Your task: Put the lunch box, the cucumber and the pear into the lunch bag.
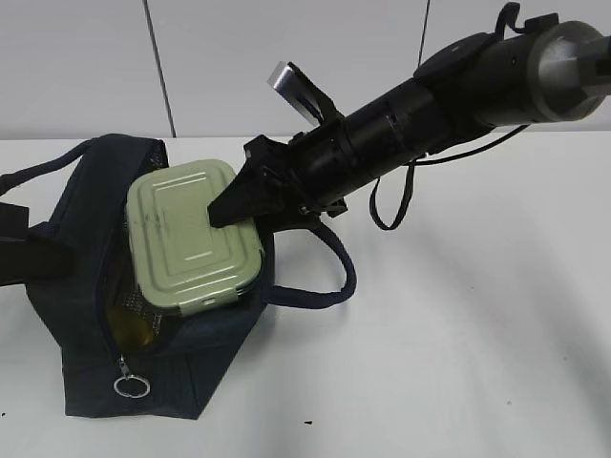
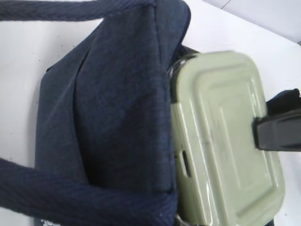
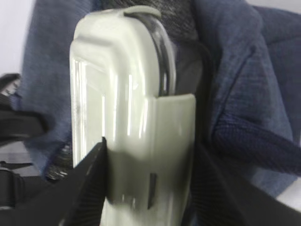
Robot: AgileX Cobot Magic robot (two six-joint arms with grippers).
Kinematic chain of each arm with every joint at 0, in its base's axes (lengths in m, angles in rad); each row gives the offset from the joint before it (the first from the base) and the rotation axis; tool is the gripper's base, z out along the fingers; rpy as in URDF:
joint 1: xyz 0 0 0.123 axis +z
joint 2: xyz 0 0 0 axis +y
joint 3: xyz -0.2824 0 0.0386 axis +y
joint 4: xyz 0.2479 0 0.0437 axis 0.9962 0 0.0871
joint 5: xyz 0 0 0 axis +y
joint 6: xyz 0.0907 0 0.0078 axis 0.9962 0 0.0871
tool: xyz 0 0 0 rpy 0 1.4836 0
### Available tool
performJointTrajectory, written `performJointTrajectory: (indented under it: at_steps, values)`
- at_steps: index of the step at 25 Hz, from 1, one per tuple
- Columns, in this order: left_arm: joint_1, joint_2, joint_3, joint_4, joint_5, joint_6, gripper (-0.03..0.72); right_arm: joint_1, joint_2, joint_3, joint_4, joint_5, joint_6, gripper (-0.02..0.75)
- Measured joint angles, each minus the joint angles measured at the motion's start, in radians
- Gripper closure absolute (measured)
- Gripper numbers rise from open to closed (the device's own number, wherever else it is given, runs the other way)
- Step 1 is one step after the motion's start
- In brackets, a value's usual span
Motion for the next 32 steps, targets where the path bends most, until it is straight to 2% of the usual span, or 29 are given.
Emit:
performJointTrajectory:
  at_steps: [7, 15, 17, 21, 24, 28, 32]
  values:
    - [0.0, 0.0, 0.0, -0.017, 0.0, 0.001, 0.704, 0.025, 0.002, 0.0, -0.049, -0.115, 0.044, 0.34]
    - [0.0, 0.0, 0.0, -0.021, 0.004, 0.001, 0.704, 0.126, 0.092, -0.085, -0.039, -0.186, 0.047, 0.339]
    - [0.0, 0.0, 0.0, -0.022, 0.003, 0.001, 0.704, 0.133, 0.094, -0.114, -0.039, -0.186, 0.047, 0.318]
    - [0.0, 0.0, 0.0, -0.024, 0.001, 0.001, 0.704, 0.134, 0.094, -0.182, -0.024, -0.158, 0.047, 0.214]
    - [0.0, 0.001, 0.0, -0.022, 0.002, 0.001, 0.704, 0.134, 0.094, -0.225, -0.022, -0.123, 0.064, 0.181]
    - [0.0, 0.002, 0.0, -0.024, -0.001, 0.001, 0.704, 0.128, 0.094, -0.285, -0.128, -0.053, 0.135, 0.172]
    - [0.0, 0.002, 0.0, -0.024, -0.001, 0.001, 0.704, 0.123, 0.072, -0.355, -0.296, 0.004, 0.227, 0.172]
